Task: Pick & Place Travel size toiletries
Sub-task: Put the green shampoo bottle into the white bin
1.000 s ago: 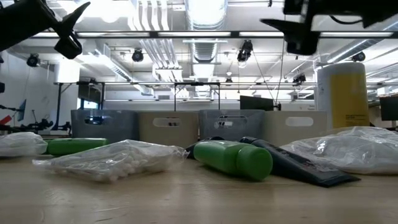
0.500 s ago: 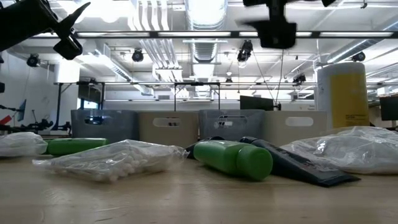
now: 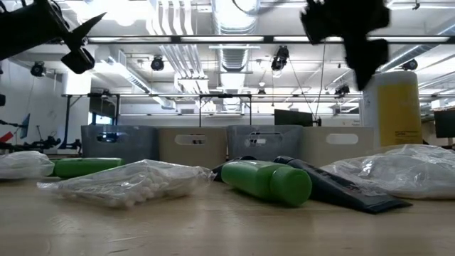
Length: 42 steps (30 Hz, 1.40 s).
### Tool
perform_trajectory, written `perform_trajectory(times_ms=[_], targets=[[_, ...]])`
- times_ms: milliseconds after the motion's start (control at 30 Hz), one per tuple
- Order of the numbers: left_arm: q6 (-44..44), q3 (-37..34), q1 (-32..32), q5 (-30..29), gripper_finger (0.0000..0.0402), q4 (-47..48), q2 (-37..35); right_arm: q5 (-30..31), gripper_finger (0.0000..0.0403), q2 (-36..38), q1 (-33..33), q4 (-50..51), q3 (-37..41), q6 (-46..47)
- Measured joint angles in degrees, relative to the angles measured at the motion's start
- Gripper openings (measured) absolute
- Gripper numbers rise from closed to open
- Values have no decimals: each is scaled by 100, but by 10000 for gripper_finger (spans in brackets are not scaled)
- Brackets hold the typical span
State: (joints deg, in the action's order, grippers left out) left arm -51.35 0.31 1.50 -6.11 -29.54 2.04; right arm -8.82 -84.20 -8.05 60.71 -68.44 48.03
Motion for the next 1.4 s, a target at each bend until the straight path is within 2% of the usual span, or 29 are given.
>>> perform_trajectory(times_ms=[100,300,433,833,1133,1400], targets=[[-106,-1,-2,0,202,292,0,-128,368,98,-4,402,350,249],[-365,0,-4,-45,202,719,33,-1269,368,240,-20,518,1313,1656],[-473,0,-4,-117,202,927,55,-1403,368,364,-206,507,1800,2586],[-486,0,-4,-153,202,1039,76,-1419,368,977,-887,-223,2633,4604],[-484,0,-4,-151,202,1089,79,-790,368,1039,-1644,-1738,3395,6578],[-482,0,-4,-151,202,1089,79,-299,368,1023,-1885,-1800,3643,7199]])
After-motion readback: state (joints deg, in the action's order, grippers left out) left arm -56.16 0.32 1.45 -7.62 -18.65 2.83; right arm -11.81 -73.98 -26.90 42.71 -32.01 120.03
